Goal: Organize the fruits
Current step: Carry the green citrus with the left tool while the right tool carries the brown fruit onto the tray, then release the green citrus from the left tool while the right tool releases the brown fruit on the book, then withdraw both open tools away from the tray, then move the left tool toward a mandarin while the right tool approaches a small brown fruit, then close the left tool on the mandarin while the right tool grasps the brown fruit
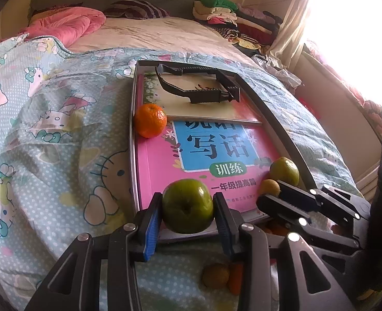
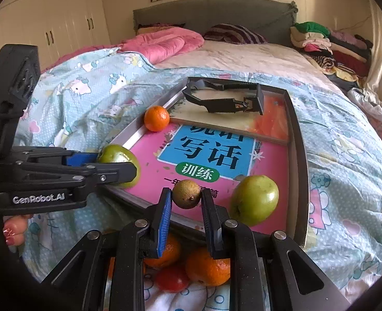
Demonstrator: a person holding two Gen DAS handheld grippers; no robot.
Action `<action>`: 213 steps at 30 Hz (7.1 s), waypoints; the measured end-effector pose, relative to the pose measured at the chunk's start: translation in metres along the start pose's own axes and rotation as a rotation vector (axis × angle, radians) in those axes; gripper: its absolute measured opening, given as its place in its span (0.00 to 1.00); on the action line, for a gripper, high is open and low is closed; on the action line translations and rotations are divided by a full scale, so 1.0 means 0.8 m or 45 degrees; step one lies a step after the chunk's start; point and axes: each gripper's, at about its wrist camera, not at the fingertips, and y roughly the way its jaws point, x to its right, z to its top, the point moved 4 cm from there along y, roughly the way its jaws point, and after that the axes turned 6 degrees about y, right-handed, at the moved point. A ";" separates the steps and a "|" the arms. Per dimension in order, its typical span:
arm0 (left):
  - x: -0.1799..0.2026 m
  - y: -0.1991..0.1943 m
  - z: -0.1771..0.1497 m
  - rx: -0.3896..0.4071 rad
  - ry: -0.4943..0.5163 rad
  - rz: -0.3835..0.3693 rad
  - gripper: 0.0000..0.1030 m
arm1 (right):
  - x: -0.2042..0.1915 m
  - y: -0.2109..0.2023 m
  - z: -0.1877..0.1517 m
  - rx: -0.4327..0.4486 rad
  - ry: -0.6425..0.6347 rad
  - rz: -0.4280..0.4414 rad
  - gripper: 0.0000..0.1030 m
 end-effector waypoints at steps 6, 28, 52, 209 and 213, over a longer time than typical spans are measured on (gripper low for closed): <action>0.000 -0.006 -0.004 0.013 -0.009 0.001 0.38 | 0.006 0.013 0.006 -0.066 0.005 -0.037 0.23; -0.001 -0.016 -0.005 0.021 -0.014 0.017 0.38 | 0.014 0.030 0.012 -0.165 0.088 -0.006 0.26; 0.004 -0.026 -0.007 0.048 0.002 0.033 0.57 | 0.006 -0.032 -0.009 0.031 0.113 -0.023 0.53; 0.079 -0.034 -0.070 -0.029 0.142 -0.030 0.35 | 0.060 -0.079 -0.070 0.087 0.144 -0.047 0.24; 0.077 -0.039 -0.064 -0.024 0.111 -0.044 0.35 | 0.060 -0.086 -0.065 0.110 0.148 -0.046 0.24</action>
